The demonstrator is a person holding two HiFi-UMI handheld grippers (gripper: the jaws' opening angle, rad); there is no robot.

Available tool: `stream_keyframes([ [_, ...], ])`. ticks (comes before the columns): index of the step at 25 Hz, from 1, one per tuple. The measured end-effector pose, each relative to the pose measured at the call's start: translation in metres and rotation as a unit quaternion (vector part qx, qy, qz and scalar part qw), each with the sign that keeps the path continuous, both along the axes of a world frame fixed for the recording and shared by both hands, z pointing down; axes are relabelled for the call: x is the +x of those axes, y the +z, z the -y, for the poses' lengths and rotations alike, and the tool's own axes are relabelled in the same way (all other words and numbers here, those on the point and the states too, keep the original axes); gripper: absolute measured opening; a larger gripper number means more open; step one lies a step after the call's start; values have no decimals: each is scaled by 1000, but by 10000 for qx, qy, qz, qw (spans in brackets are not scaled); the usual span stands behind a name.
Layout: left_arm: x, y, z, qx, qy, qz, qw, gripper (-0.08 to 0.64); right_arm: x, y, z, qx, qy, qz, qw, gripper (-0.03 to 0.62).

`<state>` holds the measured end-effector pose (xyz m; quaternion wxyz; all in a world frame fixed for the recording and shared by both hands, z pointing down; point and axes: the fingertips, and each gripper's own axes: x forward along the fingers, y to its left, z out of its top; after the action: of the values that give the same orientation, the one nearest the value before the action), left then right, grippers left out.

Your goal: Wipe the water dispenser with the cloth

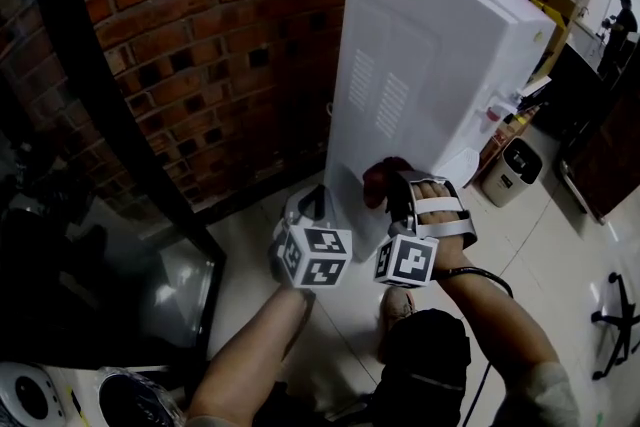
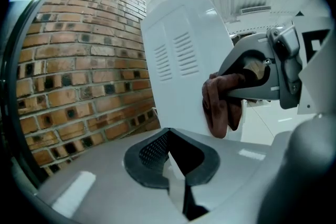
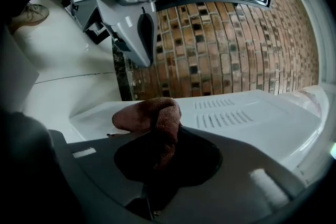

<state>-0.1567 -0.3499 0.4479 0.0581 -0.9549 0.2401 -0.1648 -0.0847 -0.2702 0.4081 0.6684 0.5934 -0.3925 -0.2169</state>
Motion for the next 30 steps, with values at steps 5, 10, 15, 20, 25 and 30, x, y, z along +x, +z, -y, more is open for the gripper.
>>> stream_keyframes([
  [5,-2,16,3,-71,2,125,9999,0,1,32,-2,-312,22,86,9995,81],
  [10,-5,35,6,-108,6,302,9995,0,-2,67,1,-669,9,208,9975,81],
  [15,-5,43,8,-144,39,356,9993,0,-3,111,-3,-1180,109,232,9927,81],
  [20,-4,58,10,-175,84,479,9987,0,-1,150,-5,-1622,247,65,9864,81],
  [25,-4,75,14,-234,70,588,9980,0,-2,192,-6,-2204,253,-142,9750,81],
  [30,-7,93,21,-398,0,658,9970,0,2,239,-5,-2771,338,-301,9598,83],
])
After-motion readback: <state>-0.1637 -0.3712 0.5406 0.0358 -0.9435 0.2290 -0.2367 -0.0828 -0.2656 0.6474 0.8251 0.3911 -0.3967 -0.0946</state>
